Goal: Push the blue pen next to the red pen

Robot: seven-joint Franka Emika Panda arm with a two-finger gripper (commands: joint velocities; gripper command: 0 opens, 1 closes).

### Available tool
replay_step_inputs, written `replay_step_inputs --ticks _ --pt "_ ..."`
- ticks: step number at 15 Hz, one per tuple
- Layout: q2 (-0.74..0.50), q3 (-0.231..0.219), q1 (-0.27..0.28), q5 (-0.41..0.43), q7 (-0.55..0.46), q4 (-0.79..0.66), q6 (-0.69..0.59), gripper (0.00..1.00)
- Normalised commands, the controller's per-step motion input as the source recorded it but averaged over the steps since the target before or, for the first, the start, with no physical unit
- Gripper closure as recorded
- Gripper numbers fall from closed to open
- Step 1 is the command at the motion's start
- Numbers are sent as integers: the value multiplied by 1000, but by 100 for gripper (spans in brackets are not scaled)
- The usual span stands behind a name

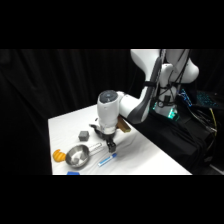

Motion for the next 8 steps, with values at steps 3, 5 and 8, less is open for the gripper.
replay_step_inputs --ticks 3,5,8 --pt "16 -159 110 -201 220 -26 95 0" --pt "56 -148 103 -190 204 0 105 0" --pt "127 -150 104 -179 196 77 84 0"
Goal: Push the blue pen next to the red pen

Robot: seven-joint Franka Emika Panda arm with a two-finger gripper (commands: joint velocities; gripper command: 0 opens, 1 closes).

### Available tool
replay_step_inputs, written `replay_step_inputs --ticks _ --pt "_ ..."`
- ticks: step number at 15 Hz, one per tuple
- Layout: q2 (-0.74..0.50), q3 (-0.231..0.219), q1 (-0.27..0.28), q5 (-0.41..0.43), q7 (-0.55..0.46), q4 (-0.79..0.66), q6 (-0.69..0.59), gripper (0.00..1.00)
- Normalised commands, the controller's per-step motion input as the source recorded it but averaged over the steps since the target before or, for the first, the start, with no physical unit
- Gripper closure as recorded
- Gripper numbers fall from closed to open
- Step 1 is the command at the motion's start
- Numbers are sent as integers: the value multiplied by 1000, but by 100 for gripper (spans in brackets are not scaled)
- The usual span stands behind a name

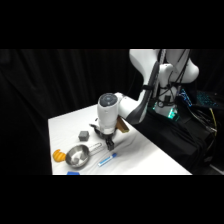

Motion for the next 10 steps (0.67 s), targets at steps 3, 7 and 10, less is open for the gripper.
replay_step_inputs --ticks 3,7,10 --pt "220 -121 97 -124 161 219 38 0" --pt "271 -104 142 -87 155 324 -16 0" --pt "277 -113 185 -69 160 354 -61 0"
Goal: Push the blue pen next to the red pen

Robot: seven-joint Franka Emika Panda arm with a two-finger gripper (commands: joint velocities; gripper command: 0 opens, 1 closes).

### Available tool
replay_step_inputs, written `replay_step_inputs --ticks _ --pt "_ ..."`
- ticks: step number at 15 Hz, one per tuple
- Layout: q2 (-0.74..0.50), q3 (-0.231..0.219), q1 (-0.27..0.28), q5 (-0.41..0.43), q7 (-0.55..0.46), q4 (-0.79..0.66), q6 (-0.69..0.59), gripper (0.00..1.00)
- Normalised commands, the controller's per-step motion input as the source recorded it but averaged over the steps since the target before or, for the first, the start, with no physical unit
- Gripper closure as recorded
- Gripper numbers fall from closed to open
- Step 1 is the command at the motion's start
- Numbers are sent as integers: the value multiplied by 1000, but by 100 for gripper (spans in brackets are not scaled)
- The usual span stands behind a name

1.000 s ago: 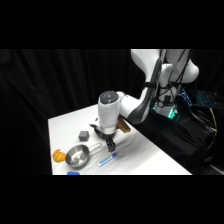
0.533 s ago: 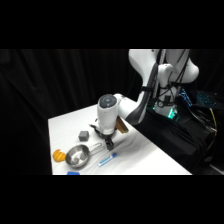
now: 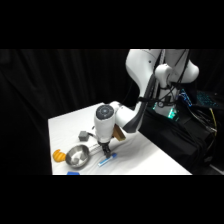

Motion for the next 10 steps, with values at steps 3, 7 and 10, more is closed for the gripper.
replay_step_inputs --ticks 3,7,10 --pt "257 -128 217 -74 201 345 -107 0" --pt "185 -106 257 -71 263 317 -185 0" --pt "128 -31 253 -64 296 314 -304 0"
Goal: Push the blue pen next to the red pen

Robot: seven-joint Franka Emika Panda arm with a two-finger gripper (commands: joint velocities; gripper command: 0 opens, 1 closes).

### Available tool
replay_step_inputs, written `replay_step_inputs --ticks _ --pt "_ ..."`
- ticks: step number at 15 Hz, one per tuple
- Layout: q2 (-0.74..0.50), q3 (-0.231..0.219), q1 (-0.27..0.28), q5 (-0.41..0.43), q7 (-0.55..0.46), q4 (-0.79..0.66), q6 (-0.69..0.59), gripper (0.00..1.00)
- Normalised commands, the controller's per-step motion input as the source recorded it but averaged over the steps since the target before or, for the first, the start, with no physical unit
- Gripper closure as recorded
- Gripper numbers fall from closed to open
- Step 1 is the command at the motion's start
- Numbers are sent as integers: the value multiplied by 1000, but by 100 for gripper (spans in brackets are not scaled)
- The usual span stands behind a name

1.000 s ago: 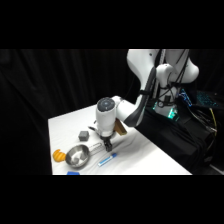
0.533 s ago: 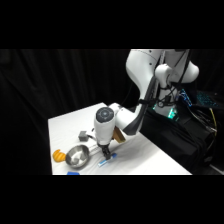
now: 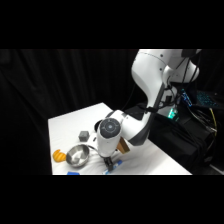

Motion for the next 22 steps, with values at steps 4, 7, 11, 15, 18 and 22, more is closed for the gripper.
replay_step_inputs --ticks 4,7,11,15,18,22 --pt "147 60 160 -96 278 357 -347 0" --pt "214 89 35 -139 213 392 -292 0" --pt "19 169 -105 -58 30 159 -248 0" --pt "-404 272 -228 80 -253 -321 -90 0" --pt "-620 208 -210 114 -264 -563 11 0" --pt "-625 178 -252 168 -327 -554 14 0"
